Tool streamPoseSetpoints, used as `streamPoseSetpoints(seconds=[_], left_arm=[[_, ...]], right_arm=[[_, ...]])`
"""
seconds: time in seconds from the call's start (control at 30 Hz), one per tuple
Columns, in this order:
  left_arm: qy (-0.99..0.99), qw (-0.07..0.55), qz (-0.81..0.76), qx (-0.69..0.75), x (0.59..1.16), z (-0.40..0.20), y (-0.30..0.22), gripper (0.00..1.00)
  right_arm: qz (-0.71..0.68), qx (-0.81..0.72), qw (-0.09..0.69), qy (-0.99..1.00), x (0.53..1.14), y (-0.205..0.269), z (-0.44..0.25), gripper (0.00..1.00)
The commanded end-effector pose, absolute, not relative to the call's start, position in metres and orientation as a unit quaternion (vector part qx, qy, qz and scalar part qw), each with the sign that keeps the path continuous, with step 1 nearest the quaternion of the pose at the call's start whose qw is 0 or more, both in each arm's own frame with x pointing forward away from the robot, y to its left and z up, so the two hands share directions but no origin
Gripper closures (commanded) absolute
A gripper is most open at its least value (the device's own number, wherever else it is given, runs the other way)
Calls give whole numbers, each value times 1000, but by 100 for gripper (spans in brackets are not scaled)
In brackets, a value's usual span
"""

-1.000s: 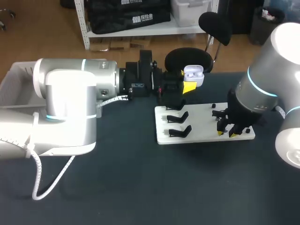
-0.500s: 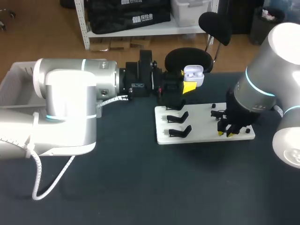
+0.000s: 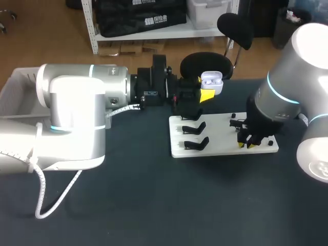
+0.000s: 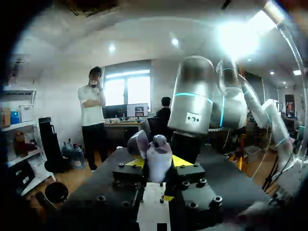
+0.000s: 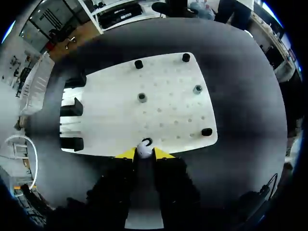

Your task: Pick up each earbud case from the left stands, insert the matching earbuds, close the lid, and place the case in the box.

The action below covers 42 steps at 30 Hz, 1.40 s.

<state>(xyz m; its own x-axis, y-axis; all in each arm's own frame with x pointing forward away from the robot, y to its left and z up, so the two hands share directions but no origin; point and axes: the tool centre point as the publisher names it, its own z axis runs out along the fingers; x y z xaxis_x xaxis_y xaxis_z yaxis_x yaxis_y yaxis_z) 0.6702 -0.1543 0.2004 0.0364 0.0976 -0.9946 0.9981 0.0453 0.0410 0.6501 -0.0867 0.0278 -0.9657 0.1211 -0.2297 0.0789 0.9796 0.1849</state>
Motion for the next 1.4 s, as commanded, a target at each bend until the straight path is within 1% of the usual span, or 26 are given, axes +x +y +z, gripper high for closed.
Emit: streamPoseSetpoints(seconds=[0.03,0.13,0.2,0.23,0.3,0.57,1.03,1.23,1.4], left_arm=[[524,500,-453,519,669,199,-154,100],[524,500,-453,519,669,199,-154,100],[524,500,-453,519,669,199,-154,100],[524,500,-453,519,669,199,-154,100],[524,500,-453,519,669,199,-154,100],[524,500,-453,519,669,199,-154,100],[524,500,-453,519,669,199,-154,100],[524,500,-453,519,669,199,-154,100],[524,500,-453,519,669,199,-154,100]], right_arm=[[87,52,120,988,644,-88,45,100],[84,51,98,990,637,-89,59,100],[89,48,101,990,633,-89,70,100],[83,41,81,992,628,-90,78,100],[88,40,84,992,623,-91,89,100],[75,5,46,996,591,-86,146,100],[54,-65,22,996,543,-46,239,100],[47,-96,21,994,540,-28,259,100],[42,-130,28,990,549,-10,273,100]])
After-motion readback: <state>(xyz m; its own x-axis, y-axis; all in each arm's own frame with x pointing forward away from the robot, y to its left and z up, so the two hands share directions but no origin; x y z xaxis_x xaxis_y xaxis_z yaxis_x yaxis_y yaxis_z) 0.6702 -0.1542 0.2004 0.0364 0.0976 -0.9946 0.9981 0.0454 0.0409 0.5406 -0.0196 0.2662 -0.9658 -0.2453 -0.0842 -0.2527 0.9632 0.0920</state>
